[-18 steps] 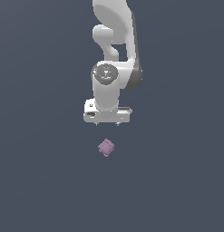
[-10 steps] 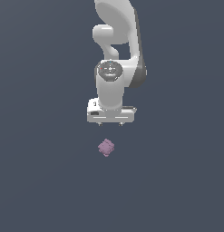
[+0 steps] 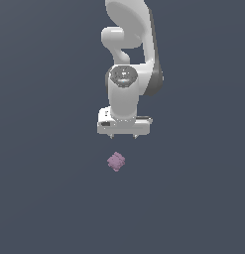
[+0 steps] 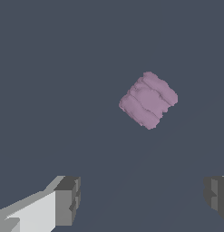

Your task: Pick up the object and move it to a goal position.

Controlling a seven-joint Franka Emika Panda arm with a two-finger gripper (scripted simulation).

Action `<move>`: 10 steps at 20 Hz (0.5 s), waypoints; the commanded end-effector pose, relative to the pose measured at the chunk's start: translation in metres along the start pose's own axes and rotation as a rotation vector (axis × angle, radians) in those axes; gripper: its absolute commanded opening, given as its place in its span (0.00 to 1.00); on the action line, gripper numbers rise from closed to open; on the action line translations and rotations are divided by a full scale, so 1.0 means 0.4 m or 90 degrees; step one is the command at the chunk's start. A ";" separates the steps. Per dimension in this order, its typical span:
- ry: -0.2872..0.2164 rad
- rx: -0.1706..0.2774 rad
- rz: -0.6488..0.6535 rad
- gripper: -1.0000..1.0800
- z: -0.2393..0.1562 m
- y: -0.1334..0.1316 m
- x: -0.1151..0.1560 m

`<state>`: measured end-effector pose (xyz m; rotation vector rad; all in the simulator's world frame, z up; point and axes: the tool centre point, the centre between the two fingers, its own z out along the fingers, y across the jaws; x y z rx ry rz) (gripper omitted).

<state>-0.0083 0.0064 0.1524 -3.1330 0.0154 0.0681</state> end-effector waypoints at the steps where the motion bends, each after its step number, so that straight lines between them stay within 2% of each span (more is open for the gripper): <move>1: 0.001 0.001 0.013 0.96 0.004 0.002 0.005; 10: 0.006 0.004 0.119 0.96 0.036 0.019 0.047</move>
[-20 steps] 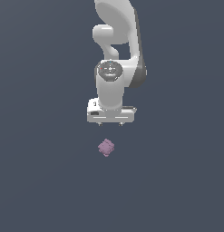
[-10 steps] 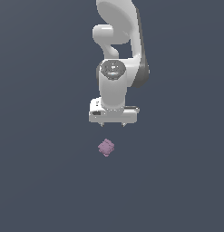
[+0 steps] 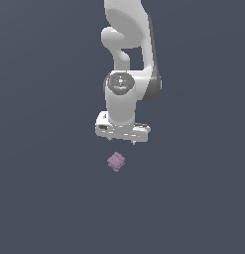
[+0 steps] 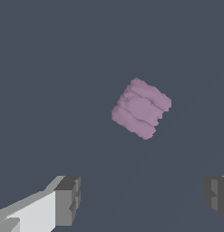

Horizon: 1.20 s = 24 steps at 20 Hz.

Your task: Pick up the object and move it to a goal position.

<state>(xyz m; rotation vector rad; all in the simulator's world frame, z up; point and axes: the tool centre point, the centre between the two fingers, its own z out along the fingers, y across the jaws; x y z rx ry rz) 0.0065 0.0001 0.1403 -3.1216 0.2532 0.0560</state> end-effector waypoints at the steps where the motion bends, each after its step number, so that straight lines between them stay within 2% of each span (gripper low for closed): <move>1: 0.002 0.001 0.039 0.96 0.012 0.005 0.016; 13: 0.016 0.003 0.254 0.96 0.084 0.032 0.100; 24: 0.023 0.002 0.346 0.96 0.116 0.045 0.134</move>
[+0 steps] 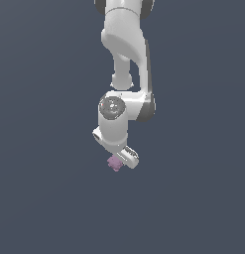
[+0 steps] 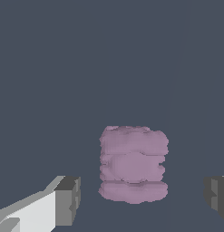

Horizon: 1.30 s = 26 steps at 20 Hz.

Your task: Pick up the object and move it to a goal position.

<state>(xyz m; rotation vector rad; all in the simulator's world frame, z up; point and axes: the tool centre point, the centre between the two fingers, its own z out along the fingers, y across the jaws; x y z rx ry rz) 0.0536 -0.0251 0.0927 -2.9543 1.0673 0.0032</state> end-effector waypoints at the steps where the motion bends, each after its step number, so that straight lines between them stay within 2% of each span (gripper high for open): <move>1: 0.001 0.000 0.010 0.96 0.003 -0.001 0.004; 7: 0.001 0.000 0.009 0.96 0.012 -0.001 0.003; 16: 0.001 0.000 0.012 0.96 0.112 0.002 0.002; 22: 0.001 0.000 0.012 0.96 0.129 -0.001 0.005; 23: 0.001 0.000 0.012 0.00 0.129 -0.001 0.005; 26: 0.001 0.000 0.012 0.00 0.129 -0.001 0.005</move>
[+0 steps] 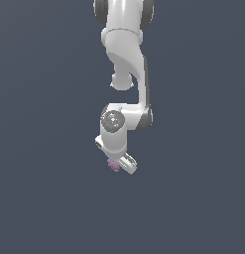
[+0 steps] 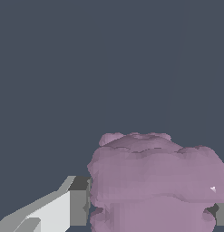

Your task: Pick up the object and move it to a goal position.

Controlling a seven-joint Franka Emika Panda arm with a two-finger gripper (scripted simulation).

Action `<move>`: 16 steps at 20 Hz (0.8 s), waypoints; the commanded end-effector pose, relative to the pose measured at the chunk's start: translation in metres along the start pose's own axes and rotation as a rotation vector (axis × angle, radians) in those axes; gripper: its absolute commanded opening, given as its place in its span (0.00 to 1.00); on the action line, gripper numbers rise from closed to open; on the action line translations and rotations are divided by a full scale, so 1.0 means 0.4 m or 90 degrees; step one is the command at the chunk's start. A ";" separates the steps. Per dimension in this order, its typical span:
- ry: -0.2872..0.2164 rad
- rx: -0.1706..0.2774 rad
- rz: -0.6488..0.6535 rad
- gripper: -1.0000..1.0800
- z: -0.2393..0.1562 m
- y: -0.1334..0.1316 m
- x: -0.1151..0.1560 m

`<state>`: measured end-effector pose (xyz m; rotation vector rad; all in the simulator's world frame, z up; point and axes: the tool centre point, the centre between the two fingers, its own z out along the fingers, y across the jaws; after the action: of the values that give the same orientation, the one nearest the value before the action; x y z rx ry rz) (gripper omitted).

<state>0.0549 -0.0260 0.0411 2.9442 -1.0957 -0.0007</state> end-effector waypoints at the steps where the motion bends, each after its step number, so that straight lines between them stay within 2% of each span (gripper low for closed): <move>1: 0.000 0.000 0.000 0.00 0.000 0.000 0.000; 10: 0.000 0.000 0.000 0.00 -0.009 0.004 0.004; 16: 0.000 0.000 0.000 0.00 -0.075 0.032 0.037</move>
<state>0.0566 -0.0394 0.0622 2.9445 -1.0943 -0.0026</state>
